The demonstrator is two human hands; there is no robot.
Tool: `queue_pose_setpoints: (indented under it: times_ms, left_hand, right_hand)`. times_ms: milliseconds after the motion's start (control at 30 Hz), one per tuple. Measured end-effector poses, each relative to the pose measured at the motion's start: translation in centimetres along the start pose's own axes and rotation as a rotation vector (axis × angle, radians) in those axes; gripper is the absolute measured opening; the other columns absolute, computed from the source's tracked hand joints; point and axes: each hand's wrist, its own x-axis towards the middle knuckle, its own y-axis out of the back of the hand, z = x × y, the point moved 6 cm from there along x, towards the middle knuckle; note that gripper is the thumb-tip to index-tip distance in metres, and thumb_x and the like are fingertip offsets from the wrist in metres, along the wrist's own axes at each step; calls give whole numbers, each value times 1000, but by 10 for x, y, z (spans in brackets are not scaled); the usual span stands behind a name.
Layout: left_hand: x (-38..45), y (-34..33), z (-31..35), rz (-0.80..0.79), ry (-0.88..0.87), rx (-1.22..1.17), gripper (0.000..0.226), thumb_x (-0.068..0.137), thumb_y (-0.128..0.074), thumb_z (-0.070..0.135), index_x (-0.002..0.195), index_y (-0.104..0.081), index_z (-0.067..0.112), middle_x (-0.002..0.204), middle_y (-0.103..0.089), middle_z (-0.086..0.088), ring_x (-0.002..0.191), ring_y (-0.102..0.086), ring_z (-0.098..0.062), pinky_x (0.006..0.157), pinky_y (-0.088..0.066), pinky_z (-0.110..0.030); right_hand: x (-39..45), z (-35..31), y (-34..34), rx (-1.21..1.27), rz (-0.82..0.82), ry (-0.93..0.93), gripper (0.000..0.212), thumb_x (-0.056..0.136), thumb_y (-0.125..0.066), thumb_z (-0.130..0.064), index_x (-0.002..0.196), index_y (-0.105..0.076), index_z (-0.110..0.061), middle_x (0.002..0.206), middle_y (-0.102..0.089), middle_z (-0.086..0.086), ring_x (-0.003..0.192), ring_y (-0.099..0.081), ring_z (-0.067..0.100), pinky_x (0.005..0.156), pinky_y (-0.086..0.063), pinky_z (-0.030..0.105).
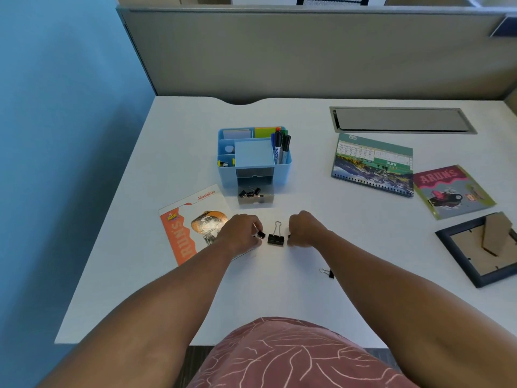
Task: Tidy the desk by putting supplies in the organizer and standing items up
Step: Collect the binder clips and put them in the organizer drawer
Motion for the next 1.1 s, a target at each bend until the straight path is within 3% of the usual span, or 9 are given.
queue_pose_setpoints:
  times_ms: [133, 333, 467, 600, 733, 833, 933, 1100]
  left_hand:
    - [-1, 0, -3, 8, 61, -79, 24, 76, -77, 20, 97, -67, 26, 87, -67, 10, 82, -62, -10, 63, -45, -23]
    - [-1, 5, -1, 80, 67, -55, 24, 81, -67, 8, 97, -68, 25, 92, -71, 6, 86, -64, -14, 71, -52, -27]
    - [-1, 6, -3, 101, 76, -33, 27, 85, -59, 3, 95, -69, 25, 96, -73, 3, 89, -66, -17, 76, -55, -32]
    - [0, 5, -3, 98, 60, -6, 24, 87, -60, 4, 99, -69, 23, 98, -74, 3, 88, -65, -16, 73, -52, -27]
    - [-2, 6, -4, 138, 83, -27, 26, 88, -60, 6, 106, -68, 23, 101, -72, 4, 91, -64, -16, 73, -52, -27]
    - [-5, 9, -6, 215, 120, -2, 34, 90, -59, 12, 122, -63, 24, 115, -66, 1, 100, -62, -19, 79, -51, -29]
    - [-5, 8, -10, 215, 159, 63, 42, 93, -57, 19, 135, -54, 22, 127, -62, -3, 111, -60, -25, 85, -48, -33]
    - [-4, 12, -13, 219, 208, 114, 36, 95, -55, 20, 131, -57, 22, 127, -61, -3, 111, -60, -26, 80, -44, -31]
  right_hand:
    - [-1, 8, 2, 102, 30, -38, 37, 86, -57, -13, 123, -54, -9, 124, -44, 11, 102, -56, 24, 79, -46, 26]
    - [0, 8, 1, 96, 88, -49, 28, 84, -55, -16, 111, -54, -6, 119, -40, 13, 79, -53, 24, 71, -44, 28]
    - [0, 7, 2, 89, 118, -45, 26, 83, -56, -14, 107, -54, -5, 116, -40, 13, 80, -51, 24, 69, -46, 31]
    - [1, 9, 0, 78, 122, -45, 31, 82, -58, -14, 111, -51, -6, 117, -42, 11, 88, -53, 25, 76, -52, 34]
    - [0, 10, -2, 143, 133, -68, 49, 78, -63, -11, 124, -44, -8, 122, -42, 10, 105, -56, 30, 86, -54, 41]
    - [0, 12, -4, 144, 121, -84, 61, 78, -64, -13, 135, -40, -9, 130, -38, 10, 111, -55, 32, 89, -53, 42]
    - [1, 14, -6, 133, 111, -94, 53, 81, -62, -14, 131, -46, -8, 128, -37, 11, 108, -57, 32, 88, -53, 40]
    - [5, 14, -4, 158, 110, -84, 34, 83, -57, -11, 117, -51, -7, 121, -40, 11, 97, -60, 30, 84, -54, 38]
